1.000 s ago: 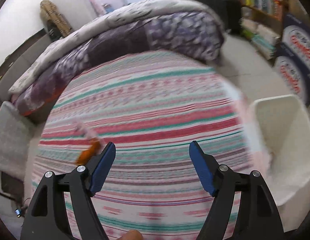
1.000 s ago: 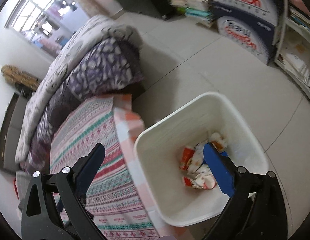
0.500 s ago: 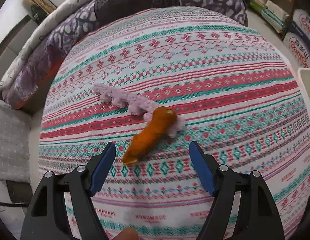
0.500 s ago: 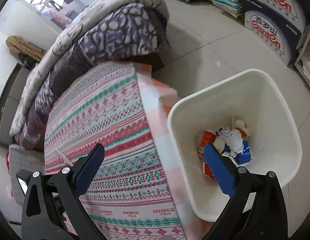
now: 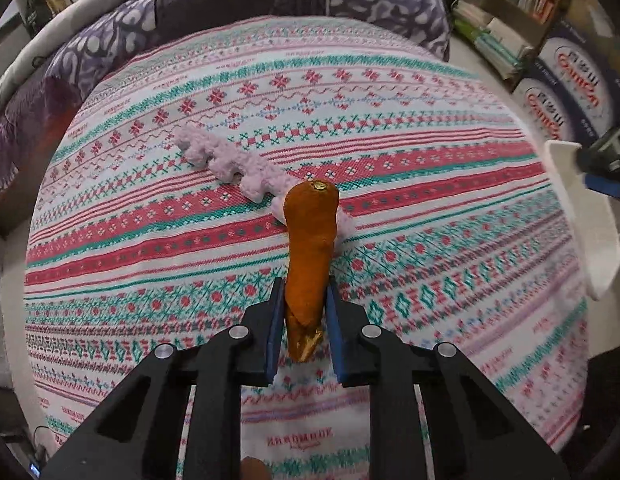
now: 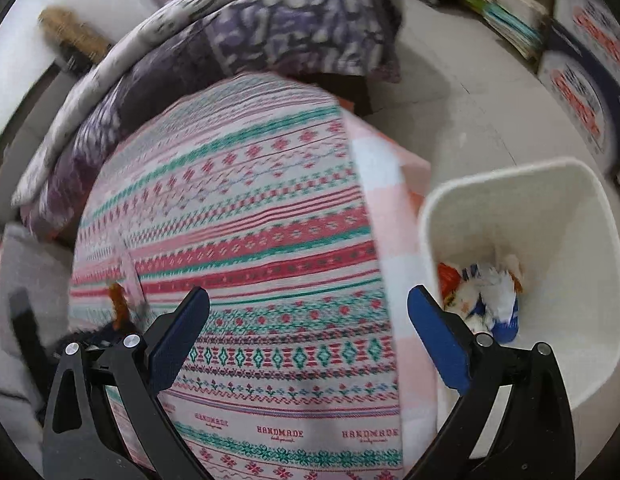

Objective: Collect trash
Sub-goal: 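Grasp the pink fuzzy strip with the right tool while the left tool holds the carrot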

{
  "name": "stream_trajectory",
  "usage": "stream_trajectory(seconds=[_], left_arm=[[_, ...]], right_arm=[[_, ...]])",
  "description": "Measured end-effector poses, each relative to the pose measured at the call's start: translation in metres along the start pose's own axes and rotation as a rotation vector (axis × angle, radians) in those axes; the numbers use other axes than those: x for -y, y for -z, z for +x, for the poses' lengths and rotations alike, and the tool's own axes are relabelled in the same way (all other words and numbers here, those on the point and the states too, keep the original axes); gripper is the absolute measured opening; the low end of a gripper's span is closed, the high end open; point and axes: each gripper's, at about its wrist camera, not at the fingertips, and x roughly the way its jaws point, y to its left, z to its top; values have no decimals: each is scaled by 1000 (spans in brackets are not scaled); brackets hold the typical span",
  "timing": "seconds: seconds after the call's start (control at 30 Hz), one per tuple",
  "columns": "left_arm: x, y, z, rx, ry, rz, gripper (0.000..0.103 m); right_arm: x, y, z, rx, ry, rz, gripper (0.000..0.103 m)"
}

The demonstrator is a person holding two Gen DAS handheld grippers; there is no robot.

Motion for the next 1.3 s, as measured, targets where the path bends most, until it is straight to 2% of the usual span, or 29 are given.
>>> stream_trajectory(seconds=[0.13, 0.27, 0.4, 0.5, 0.6, 0.77, 0.87, 0.9, 0.97, 1.07, 1.1, 1.3], left_arm=[[-21, 4, -24, 50, 4, -82, 20], [-63, 0, -44, 110, -22, -246, 20], [-94, 7, -56, 153, -111, -422, 20], [-117, 14, -59, 167, -168, -554, 20], [-134, 23, -63, 180, -232, -649, 20], [-162, 37, -69, 212, -251, -771, 20], [-167, 42, -71, 221, -273, -798, 20], [-168, 42, -71, 223, -282, -803, 20], [-172, 43, -73, 229, -300, -809, 20], [-174, 46, -77, 238, -321, -810, 20], [-175, 46, -78, 240, -327, -810, 20], [-176, 48, -84, 258, -349, -818, 20]], right_arm=[[-36, 2, 13, 9, 18, -142, 95], [-85, 2, 33, 19, -29, -259, 95], [-150, 3, 54, 27, -78, -375, 95], [-193, 7, 71, 34, -65, -462, 95], [-220, 5, 86, 43, -37, -495, 95], [-238, -5, 107, 58, 18, -505, 91], [-244, -7, 116, 71, 57, -503, 77], [-243, -7, 120, 67, 65, -493, 68], [-243, -6, 122, 82, 75, -480, 65], [-244, -5, 121, 103, 83, -489, 38], [-246, -5, 120, 103, 87, -498, 23], [-255, -2, 107, 134, 102, -533, 22]])
